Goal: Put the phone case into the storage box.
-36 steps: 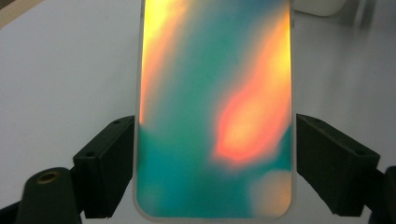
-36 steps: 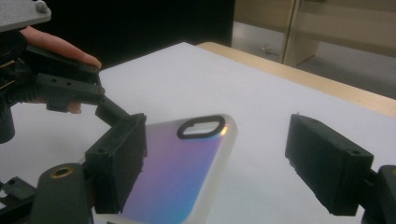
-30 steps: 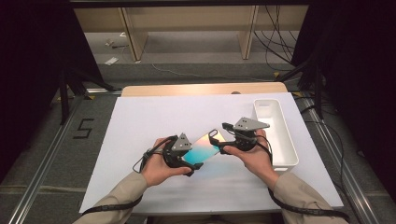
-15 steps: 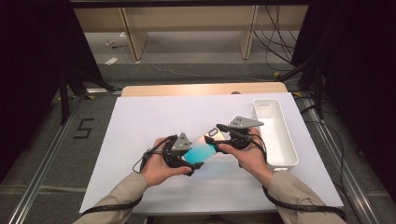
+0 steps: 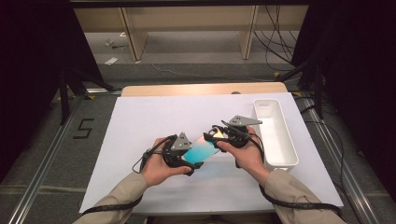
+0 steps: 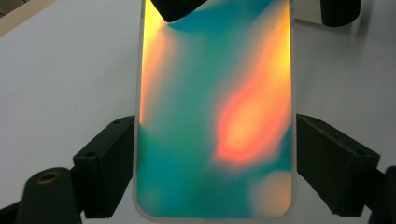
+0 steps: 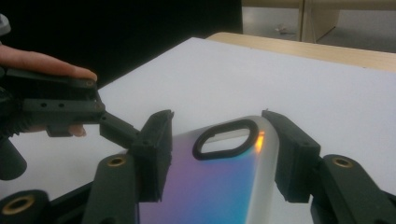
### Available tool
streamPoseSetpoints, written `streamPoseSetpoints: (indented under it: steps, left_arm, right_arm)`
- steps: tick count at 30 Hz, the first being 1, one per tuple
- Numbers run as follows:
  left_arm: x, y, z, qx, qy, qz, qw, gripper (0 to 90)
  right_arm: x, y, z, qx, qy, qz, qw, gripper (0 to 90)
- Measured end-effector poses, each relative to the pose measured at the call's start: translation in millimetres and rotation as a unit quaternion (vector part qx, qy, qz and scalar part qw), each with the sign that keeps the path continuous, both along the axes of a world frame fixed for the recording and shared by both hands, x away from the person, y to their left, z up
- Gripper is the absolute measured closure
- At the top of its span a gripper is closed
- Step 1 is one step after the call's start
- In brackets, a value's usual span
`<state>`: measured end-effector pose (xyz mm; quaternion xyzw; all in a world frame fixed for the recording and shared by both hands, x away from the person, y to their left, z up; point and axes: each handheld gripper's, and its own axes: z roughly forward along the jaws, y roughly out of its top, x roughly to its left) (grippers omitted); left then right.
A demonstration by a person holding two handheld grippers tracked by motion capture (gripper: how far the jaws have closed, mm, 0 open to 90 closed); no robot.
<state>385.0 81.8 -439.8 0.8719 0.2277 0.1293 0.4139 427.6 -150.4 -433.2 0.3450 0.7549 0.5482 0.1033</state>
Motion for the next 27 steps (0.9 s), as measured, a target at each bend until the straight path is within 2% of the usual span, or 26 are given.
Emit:
streamPoseSetpoints:
  steps: [5,10,16,24,27]
  left_arm:
    - [-0.2,-0.2,0.5,-0.001,-0.003,0.001,1.0000,16.9]
    - [0.7,1.4,0.5,0.001,-0.003,0.005,1.0000,16.9]
    - [0.3,0.2,-0.3,0.003,-0.004,0.004,1.0000,16.8]
    - [-1.0,-1.4,-0.7,0.005,-0.010,0.007,0.9999,16.8]
    - [-1.6,-2.1,-0.8,0.005,-0.013,0.007,0.9999,16.8]
  right_arm:
    - [1.0,-1.5,1.1,0.018,0.015,-0.009,0.9997,50.0]
    - [1.2,-2.4,1.3,0.021,0.018,-0.016,0.9995,46.1]
    - [1.4,-4.6,2.8,0.026,0.020,-0.017,0.9993,55.5]
    - [3.0,-7.5,6.7,0.063,0.029,-0.013,0.9975,64.7]
    - [2.3,-7.3,8.6,0.065,0.032,-0.011,0.9973,65.6]
